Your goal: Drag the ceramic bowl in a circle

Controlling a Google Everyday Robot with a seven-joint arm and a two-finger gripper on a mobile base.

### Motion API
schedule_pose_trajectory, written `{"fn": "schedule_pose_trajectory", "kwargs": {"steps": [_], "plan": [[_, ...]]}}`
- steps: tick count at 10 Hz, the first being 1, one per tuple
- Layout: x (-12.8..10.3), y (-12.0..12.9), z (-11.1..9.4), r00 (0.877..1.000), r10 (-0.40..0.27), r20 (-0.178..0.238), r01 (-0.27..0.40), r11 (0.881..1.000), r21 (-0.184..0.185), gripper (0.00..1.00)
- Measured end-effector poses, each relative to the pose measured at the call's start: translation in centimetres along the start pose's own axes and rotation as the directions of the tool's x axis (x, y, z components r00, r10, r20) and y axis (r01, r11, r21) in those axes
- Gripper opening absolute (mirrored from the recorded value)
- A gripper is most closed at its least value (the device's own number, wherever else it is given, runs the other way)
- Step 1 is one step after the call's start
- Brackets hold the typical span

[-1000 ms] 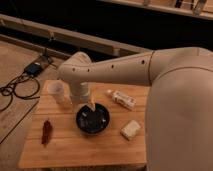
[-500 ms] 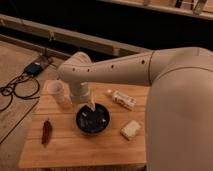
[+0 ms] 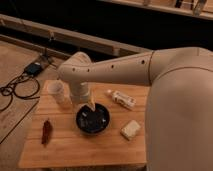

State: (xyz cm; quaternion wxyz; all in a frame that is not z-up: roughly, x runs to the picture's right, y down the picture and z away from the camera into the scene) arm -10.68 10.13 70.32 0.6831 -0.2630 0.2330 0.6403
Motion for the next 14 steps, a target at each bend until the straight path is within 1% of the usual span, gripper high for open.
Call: {"fn": "schedule_pose_trajectory", "kwargs": {"steps": [1,2,3,4,5,6,8,9,12,14], "plan": [[-0.1,0.0,0.0,1.000,0.000,0.001,0.000,1.000,0.000,0.65],[-0.5,-0.8,0.4,1.000,0.003,-0.001,-0.003,1.000,0.010,0.65],[-1.1,-2.2,1.0,1.000,0.013,-0.001,-0.013,1.000,0.024,0.65],[-2.2,-4.5,2.0,0.999,0.035,0.002,-0.035,0.998,0.044,0.65],[-3.0,-6.6,2.9,0.998,0.058,0.004,-0.058,0.997,0.056,0.65],[-3.6,-8.1,3.6,0.997,0.078,0.008,-0.078,0.995,0.058,0.65],[-4.4,-11.5,5.9,0.991,0.134,0.005,-0.134,0.990,0.042,0.65],[-4.2,-12.5,7.1,0.988,0.156,-0.006,-0.156,0.987,0.026,0.65],[-3.2,-14.1,10.6,0.978,0.203,-0.040,-0.204,0.978,-0.033,0.65],[-2.2,-14.3,12.3,0.976,0.205,-0.070,-0.209,0.977,-0.047,0.65]]}}
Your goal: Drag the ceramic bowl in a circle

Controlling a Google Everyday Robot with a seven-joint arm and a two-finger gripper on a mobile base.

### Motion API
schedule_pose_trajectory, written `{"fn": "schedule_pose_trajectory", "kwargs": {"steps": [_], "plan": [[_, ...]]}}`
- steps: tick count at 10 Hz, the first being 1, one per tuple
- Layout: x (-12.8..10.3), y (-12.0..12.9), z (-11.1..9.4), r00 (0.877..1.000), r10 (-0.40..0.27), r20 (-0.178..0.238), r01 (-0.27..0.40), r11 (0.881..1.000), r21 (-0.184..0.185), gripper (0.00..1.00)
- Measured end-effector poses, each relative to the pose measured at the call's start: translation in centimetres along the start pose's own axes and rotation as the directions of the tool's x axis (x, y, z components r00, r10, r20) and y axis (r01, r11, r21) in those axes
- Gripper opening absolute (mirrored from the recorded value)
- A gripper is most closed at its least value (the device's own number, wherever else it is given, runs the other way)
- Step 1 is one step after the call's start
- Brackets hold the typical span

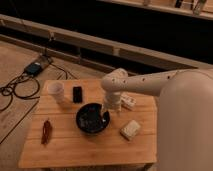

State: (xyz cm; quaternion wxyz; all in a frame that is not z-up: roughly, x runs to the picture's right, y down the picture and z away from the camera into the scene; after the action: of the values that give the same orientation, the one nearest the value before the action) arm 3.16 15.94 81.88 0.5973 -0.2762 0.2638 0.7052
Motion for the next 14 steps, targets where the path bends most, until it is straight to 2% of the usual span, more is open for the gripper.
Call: {"fn": "schedule_pose_trajectory", "kwargs": {"steps": [5,6,8,11,12,14], "plan": [[1.1,-0.4,3.2,0.998,-0.019,-0.064,0.019,1.000,-0.009,0.63],[1.1,-0.4,3.4,0.997,-0.024,-0.070,0.023,1.000,-0.011,0.58],[1.2,-0.4,3.8,0.996,-0.033,-0.085,0.032,0.999,-0.016,0.36],[1.0,-0.8,3.3,0.996,-0.021,-0.090,0.019,1.000,-0.014,0.07],[0.9,-1.1,2.9,0.996,-0.002,-0.087,0.001,1.000,-0.011,0.02],[0.1,-2.9,1.4,0.995,0.070,-0.067,-0.069,0.998,0.010,0.00]]}}
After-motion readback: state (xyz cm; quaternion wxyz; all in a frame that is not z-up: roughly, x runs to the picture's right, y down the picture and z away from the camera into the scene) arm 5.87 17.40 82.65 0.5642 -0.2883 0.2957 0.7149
